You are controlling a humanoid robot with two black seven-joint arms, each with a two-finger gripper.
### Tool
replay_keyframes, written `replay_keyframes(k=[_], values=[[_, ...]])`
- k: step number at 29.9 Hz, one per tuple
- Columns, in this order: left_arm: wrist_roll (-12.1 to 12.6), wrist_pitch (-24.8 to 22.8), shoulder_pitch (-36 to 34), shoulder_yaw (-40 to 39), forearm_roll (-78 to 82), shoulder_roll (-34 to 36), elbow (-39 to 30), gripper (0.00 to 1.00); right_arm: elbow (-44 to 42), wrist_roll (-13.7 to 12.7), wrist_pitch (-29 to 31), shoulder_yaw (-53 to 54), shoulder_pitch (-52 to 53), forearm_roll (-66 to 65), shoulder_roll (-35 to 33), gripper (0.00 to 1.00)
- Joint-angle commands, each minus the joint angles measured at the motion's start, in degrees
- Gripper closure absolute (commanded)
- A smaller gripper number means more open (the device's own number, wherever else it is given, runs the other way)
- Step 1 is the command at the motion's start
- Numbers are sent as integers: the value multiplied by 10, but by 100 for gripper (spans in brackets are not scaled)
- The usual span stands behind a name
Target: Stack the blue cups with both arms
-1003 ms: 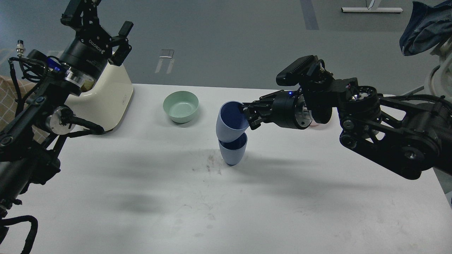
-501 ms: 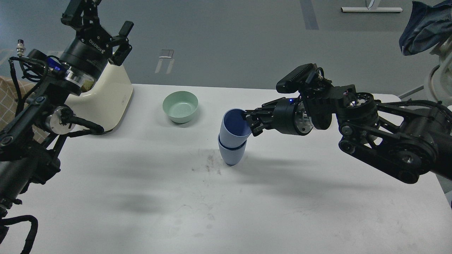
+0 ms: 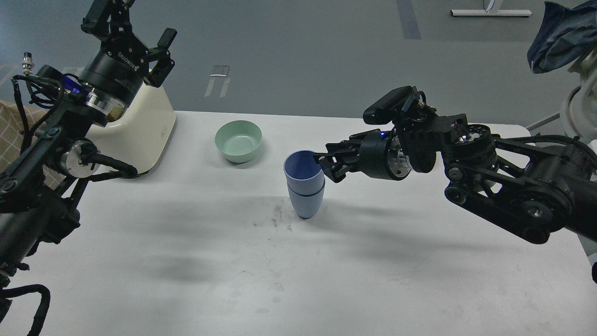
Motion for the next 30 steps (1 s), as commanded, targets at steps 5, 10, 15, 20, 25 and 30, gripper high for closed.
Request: replay_keyframes(k=[5, 10, 15, 20, 25, 30], values=[[0, -1, 1, 1, 1, 0, 0, 2, 1, 2, 0, 90, 0, 12, 0, 4], [-1, -1, 2, 1, 1, -1, 0, 2, -42, 2, 0, 251, 3, 12, 8, 0], [-4, -7, 1, -3, -1, 1, 0, 2, -119, 6, 0, 432, 4, 12, 55, 0], [-4, -8, 1, -1, -1, 0, 0, 2, -179, 9, 0, 576, -16, 73, 52, 0], [-3, -10, 0, -7, -4, 1, 0, 2, -191, 8, 0, 629, -97, 238, -13, 0], [-1, -24, 2, -8, -72, 1, 22, 2, -232, 9, 0, 637, -160, 364, -39, 0]])
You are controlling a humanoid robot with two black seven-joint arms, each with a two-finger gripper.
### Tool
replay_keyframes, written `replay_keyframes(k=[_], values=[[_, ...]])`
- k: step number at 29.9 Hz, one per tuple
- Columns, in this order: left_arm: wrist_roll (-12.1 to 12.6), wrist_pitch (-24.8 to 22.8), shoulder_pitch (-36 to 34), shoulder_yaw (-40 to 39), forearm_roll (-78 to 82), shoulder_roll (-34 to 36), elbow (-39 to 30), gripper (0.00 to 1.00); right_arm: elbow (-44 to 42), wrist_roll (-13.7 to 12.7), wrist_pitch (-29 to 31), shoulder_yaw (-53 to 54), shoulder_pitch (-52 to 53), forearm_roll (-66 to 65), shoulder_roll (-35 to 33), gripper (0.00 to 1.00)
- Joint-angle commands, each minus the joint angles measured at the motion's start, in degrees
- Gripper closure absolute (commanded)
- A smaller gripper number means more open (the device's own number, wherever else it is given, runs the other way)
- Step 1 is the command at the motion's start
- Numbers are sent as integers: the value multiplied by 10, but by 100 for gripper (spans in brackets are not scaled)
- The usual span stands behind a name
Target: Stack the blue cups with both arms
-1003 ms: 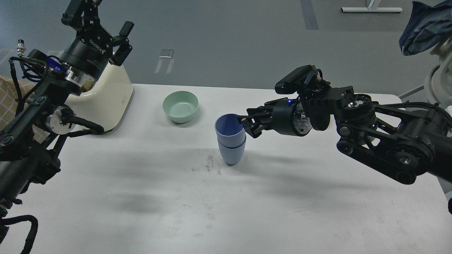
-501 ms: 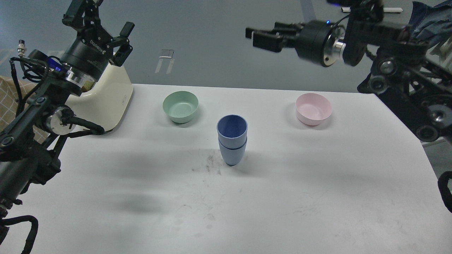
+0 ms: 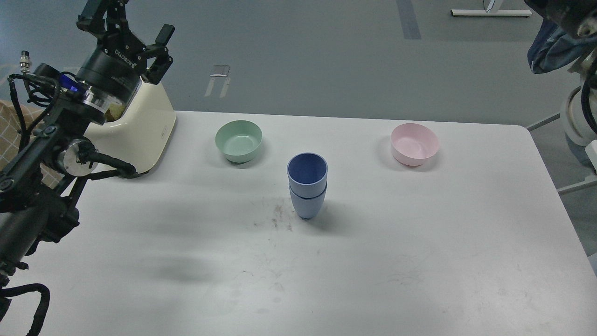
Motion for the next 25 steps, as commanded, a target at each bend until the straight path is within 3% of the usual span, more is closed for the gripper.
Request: replay_keyframes(k=[1, 5, 9, 25], values=[[1, -10, 0, 0, -55, 0, 29, 2, -39, 0, 0, 9, -36, 100, -10, 0], [3, -6, 0, 7, -76, 0, 51, 2, -88, 0, -3, 9, -43, 213, -10, 0], [3, -7, -5, 8, -73, 0, 53, 2, -94, 0, -43, 8, -59, 304, -6, 0], [11, -8, -117, 73, -71, -2, 141, 2, -89, 1, -60, 30, -79, 331, -3, 0]])
